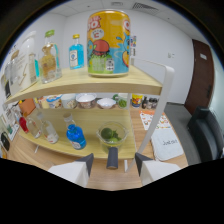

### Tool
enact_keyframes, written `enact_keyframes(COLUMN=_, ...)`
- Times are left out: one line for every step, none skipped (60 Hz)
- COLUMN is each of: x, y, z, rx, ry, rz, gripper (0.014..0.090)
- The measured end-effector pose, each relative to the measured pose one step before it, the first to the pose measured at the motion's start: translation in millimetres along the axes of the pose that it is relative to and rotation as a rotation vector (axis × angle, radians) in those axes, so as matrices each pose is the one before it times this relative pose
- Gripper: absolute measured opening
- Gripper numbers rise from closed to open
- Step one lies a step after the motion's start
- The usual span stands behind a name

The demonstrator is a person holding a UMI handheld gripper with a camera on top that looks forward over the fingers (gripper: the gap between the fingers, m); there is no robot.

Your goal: Make me a cup of Mojito.

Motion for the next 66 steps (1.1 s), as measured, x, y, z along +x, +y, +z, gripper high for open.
enact_keyframes(x=0.02, y=-0.47, z=3.19, rx=-0.00608, ry=-0.00080, rz=0.0003, gripper=0.0752)
enact_keyframes(x=0.01, y=-0.51, z=3.17, rx=-0.00582, ry=-0.00205, rz=0.0003, gripper=0.0740)
enact_keyframes(x=0.21, y=-0.27, z=3.08, rx=-0.00580, ry=-0.00166, rz=0.0006, gripper=0.0724)
enact_keyframes(x=4.49, y=1.18, z=2.93, rx=-0.00324, ry=-0.00256, rz=0.0010, gripper=0.0705)
enact_keyframes(x=-0.09, y=0.22, z=3.19, rx=-0.00734, ry=0.00067, rz=-0.0007, gripper=0.0684)
enact_keyframes(x=-3.83, y=-1.28, z=2.20, rx=-0.00978, ry=0.00423, rz=-0.0015, gripper=0.0662)
enact_keyframes(x=0.01, y=-0.28, z=2.46, rx=-0.00692, ry=0.00029, rz=-0.0011, gripper=0.0635)
enact_keyframes(x=0.12, y=-0.30, z=2.67, rx=-0.00565, ry=0.00032, rz=-0.0008, gripper=0.0608)
enact_keyframes(x=0.43, y=-0.17, z=2.44, rx=-0.00539, ry=0.00137, rz=-0.0003, gripper=0.0583)
enact_keyframes(x=0.46, y=-0.20, z=1.99, rx=-0.00467, ry=0.00194, rz=0.0002, gripper=0.0553)
enact_keyframes(x=0.42, y=-0.05, z=1.48, rx=-0.00482, ry=0.00086, rz=0.0007, gripper=0.0522)
enact_keyframes(x=0.07, y=-0.03, z=1.35, rx=-0.00450, ry=-0.00003, rz=0.0013, gripper=0.0491)
enact_keyframes(x=-0.23, y=1.02, z=-0.41, rx=-0.00382, ry=-0.00170, rz=0.0012, gripper=0.0461)
enact_keyframes(x=-0.42, y=0.17, z=0.73, rx=-0.00518, ry=-0.00233, rz=0.0013, gripper=0.0439)
enact_keyframes(x=-1.19, y=0.59, z=0.43, rx=-0.00272, ry=-0.00305, rz=0.0032, gripper=0.0431)
enact_keyframes(x=-1.10, y=0.34, z=0.55, rx=-0.00357, ry=-0.00501, rz=0.0027, gripper=0.0420)
enact_keyframes(x=-0.91, y=0.60, z=0.62, rx=-0.00400, ry=-0.00433, rz=0.0028, gripper=0.0403)
enact_keyframes(x=-0.95, y=0.82, z=0.53, rx=-0.00567, ry=-0.00397, rz=0.0013, gripper=0.0383)
enact_keyframes(x=-0.92, y=0.94, z=0.53, rx=-0.00527, ry=-0.00451, rz=0.0009, gripper=0.0366)
enact_keyframes(x=-0.72, y=0.66, z=0.61, rx=-0.00449, ry=-0.00319, rz=0.0005, gripper=0.0346)
enact_keyframes(x=-0.07, y=0.55, z=0.47, rx=-0.00342, ry=-0.00001, rz=0.0006, gripper=0.0338)
enact_keyframes(x=0.22, y=0.22, z=0.21, rx=-0.00161, ry=0.00123, rz=0.0000, gripper=0.0327)
enact_keyframes(x=0.06, y=0.43, z=0.21, rx=-0.00218, ry=0.00152, rz=-0.0016, gripper=0.0312)
enact_keyframes(x=0.21, y=0.10, z=0.22, rx=-0.00094, ry=0.00201, rz=-0.0034, gripper=0.0289)
enact_keyframes(x=-0.02, y=-0.24, z=0.19, rx=0.00068, ry=0.00119, rz=-0.0036, gripper=0.0257)
enact_keyframes(x=0.57, y=-0.91, z=0.17, rx=0.00275, ry=0.00196, rz=-0.0039, gripper=0.0226)
enact_keyframes(x=0.67, y=-0.84, z=-0.13, rx=0.00378, ry=0.00474, rz=-0.0008, gripper=0.0206)
enact_keyframes(x=0.20, y=-0.86, z=-0.07, rx=0.00439, ry=0.00199, rz=0.0000, gripper=0.0186)
enact_keyframes(x=0.50, y=-0.56, z=-0.15, rx=0.00259, ry=0.00351, rz=0.0010, gripper=0.0186)
enact_keyframes(x=-0.16, y=0.39, z=-0.02, rx=-0.00195, ry=0.00057, rz=-0.0004, gripper=0.0186)
enact_keyframes(x=-0.48, y=0.78, z=0.08, rx=-0.00461, ry=-0.00149, rz=-0.0016, gripper=0.0185)
enact_keyframes(x=-0.16, y=-0.13, z=0.01, rx=-0.00145, ry=-0.00072, rz=-0.0013, gripper=0.0185)
enact_keyframes(x=-0.13, y=-0.63, z=0.09, rx=0.00136, ry=-0.00074, rz=-0.0006, gripper=0.0179)
enact_keyframes(x=-0.09, y=-0.20, z=0.34, rx=0.00085, ry=-0.00091, rz=0.0001, gripper=0.0179)
enact_keyframes(x=-0.37, y=0.36, z=-0.05, rx=-0.00233, ry=-0.00152, rz=0.0001, gripper=0.0175)
enact_keyframes(x=0.00, y=-0.04, z=-0.05, rx=-0.00135, ry=0.00039, rz=-0.0014, gripper=0.0174)
enact_keyframes(x=-0.02, y=-0.19, z=-0.05, rx=0.00007, ry=-0.00007, rz=-0.0012, gripper=0.0172)
enact_keyframes(x=0.19, y=-0.32, z=-0.06, rx=0.00080, ry=0.00114, rz=-0.0006, gripper=0.0169)
enact_keyframes(x=0.17, y=-0.26, z=-0.12, rx=0.00158, ry=0.00118, rz=0.0009, gripper=0.0167)
enact_keyframes(x=0.32, y=-0.12, z=-0.04, rx=0.00126, ry=0.00182, rz=0.0013, gripper=0.0166)
enact_keyframes(x=0.47, y=0.26, z=-0.13, rx=-0.00123, ry=0.00205, rz=-0.0003, gripper=0.0163)
enact_keyframes(x=0.19, y=0.08, z=-0.31, rx=0.00064, ry=0.00133, rz=-0.0004, gripper=0.0164)
enact_keyframes(x=0.02, y=-0.04, z=-0.46, rx=0.00122, ry=0.00016, rz=-0.0016, gripper=0.0162)
enact_keyframes(x=0.07, y=0.05, z=-0.77, rx=0.00131, ry=0.00020, rz=-0.0009, gripper=0.0161)
enact_keyframes(x=0.11, y=-0.28, z=-1.09, rx=0.00256, ry=0.00044, rz=0.0009, gripper=0.0158)
enact_keyframes(x=0.11, y=-0.65, z=-1.48, rx=0.00545, ry=0.00070, rz=0.0026, gripper=0.0158)
enact_keyframes(x=0.12, y=-0.87, z=-2.11, rx=0.00705, ry=0.00135, rz=0.0030, gripper=0.0155)
enact_keyframes(x=0.10, y=-1.12, z=-2.23, rx=0.01058, ry=0.00191, rz=0.0023, gripper=0.0156)
enact_keyframes(x=0.81, y=-0.94, z=-2.66, rx=0.00908, ry=0.00422, rz=-0.0002, gripper=0.0156)
enact_keyframes(x=1.09, y=-0.94, z=-2.77, rx=0.00683, ry=0.00665, rz=-0.0003, gripper=0.0156)
enact_keyframes(x=0.78, y=-0.73, z=-3.42, rx=0.00350, ry=0.00680, rz=0.0000, gripper=0.0156)
enact_keyframes(x=0.55, y=-0.63, z=-3.29, rx=0.00618, ry=0.00547, rz=0.0008, gripper=0.0156)
enact_keyframes(x=-0.12, y=-0.40, z=-3.42, rx=0.00583, ry=0.00215, rz=0.0029, gripper=0.0154)
enact_keyframes(x=-0.40, y=-0.04, z=-3.70, rx=0.00514, ry=0.00094, rz=0.0065, gripper=0.0154)
enact_keyframes(x=-0.55, y=-0.01, z=-3.82, rx=0.00582, ry=0.00022, rz=0.0090, gripper=0.0153)
enact_keyframes(x=-0.61, y=0.34, z=-3.90, rx=0.00465, ry=0.00048, rz=0.0090, gripper=0.0154)
enact_keyframes(x=-0.76, y=0.75, z=-3.69, rx=0.00369, ry=0.00034, rz=0.0067, gripper=0.0154)
enact_keyframes(x=-0.99, y=1.33, z=-3.95, rx=0.00180, ry=-0.00016, rz=0.0047, gripper=0.0155)
enact_keyframes(x=-0.59, y=1.11, z=-3.26, rx=0.00157, ry=0.00111, rz=0.0039, gripper=0.0155)
enact_keyframes(x=-0.70, y=1.38, z=-4.10, rx=0.00336, ry=0.00078, rz=0.0068, gripper=0.0155)
enact_keyframes(x=-1.50, y=1.15, z=-3.55, rx=0.00474, ry=0.00022, rz=0.0072, gripper=0.0155)
enact_keyframes(x=-2.05, y=1.86, z=-3.87, rx=0.00351, ry=-0.00166, rz=0.0038, gripper=0.0154)
enact_keyframes(x=-2.60, y=2.50, z=-3.82, rx=0.00070, ry=-0.00295, rz=0.0000, gripper=0.0154)
enact_keyframes(x=-2.68, y=2.81, z=-3.80, rx=-0.00036, ry=-0.00180, rz=-0.0002, gripper=0.0154)
enact_keyframes(x=-2.61, y=2.80, z=-3.87, rx=0.00047, ry=0.00030, rz=0.0017, gripper=0.0154)
enact_keyframes(x=-2.96, y=2.67, z=-3.66, rx=0.00147, ry=-0.00015, rz=0.0020, gripper=0.0154)
